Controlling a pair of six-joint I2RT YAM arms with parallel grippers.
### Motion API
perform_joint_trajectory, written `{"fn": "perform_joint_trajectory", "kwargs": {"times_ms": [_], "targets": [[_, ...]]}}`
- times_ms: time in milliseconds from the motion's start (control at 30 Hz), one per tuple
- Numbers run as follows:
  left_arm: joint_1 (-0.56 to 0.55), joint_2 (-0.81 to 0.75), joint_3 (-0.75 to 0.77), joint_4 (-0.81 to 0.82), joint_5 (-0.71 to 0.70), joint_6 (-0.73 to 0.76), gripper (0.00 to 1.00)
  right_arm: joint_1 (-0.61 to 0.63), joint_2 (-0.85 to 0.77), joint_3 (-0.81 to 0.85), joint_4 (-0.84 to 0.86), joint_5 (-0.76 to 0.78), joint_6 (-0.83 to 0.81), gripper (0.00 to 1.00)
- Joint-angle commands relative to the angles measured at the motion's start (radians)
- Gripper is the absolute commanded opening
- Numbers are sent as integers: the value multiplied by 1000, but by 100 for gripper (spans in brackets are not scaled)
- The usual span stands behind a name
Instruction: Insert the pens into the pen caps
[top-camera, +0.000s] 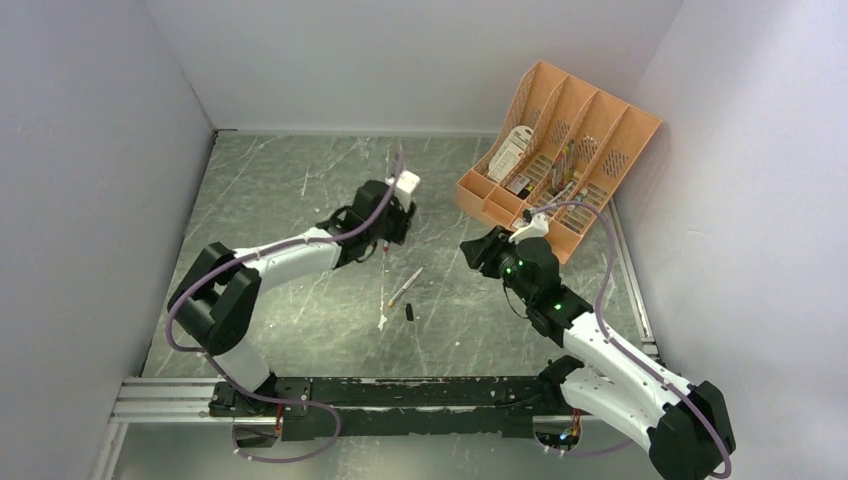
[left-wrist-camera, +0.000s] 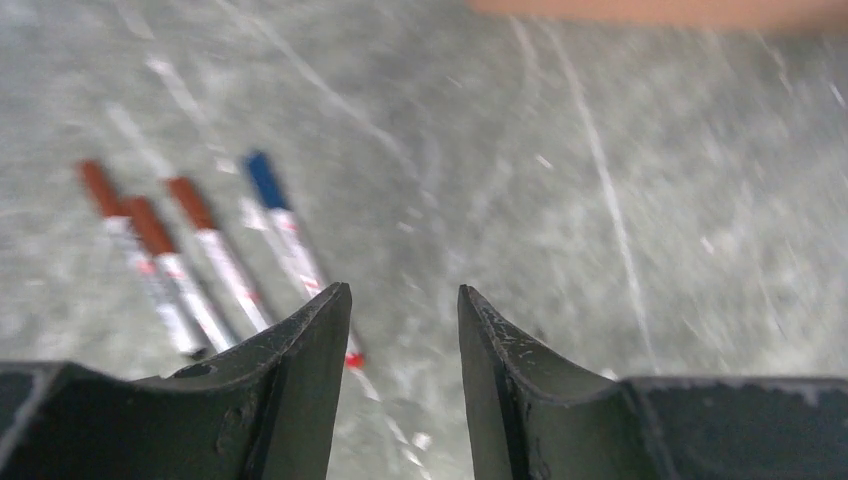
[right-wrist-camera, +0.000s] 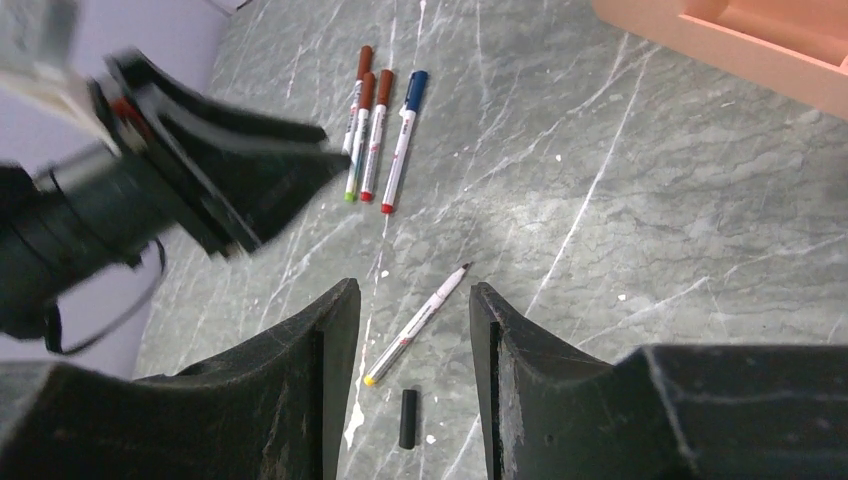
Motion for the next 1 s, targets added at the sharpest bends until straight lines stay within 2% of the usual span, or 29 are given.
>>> {"fn": "perform_joint_trajectory", "kwargs": {"times_ms": [0,133,233,467,767,967], "targets": [[-116,0,-81,-92,106,50,54,-5,8,-5,27,-14,-1,44],[-123,-18,-172,-10,248,-30,52,-5,4,-20,38,-18,7,44],[-122,-22,-187,-12,284,-57,51,-5,5,-23,38,-25,16,44],[-127,-25,-201,-55,259,-45,48,-5,-12,-39,36,-20,24,44],[-158,26,-199,-127,155,-48,49,-5,-15,-45,33,-21,23,43],[-172,57,-184,-161,107,-51,40,-5,-6,-42,32,-21,19,43]]}}
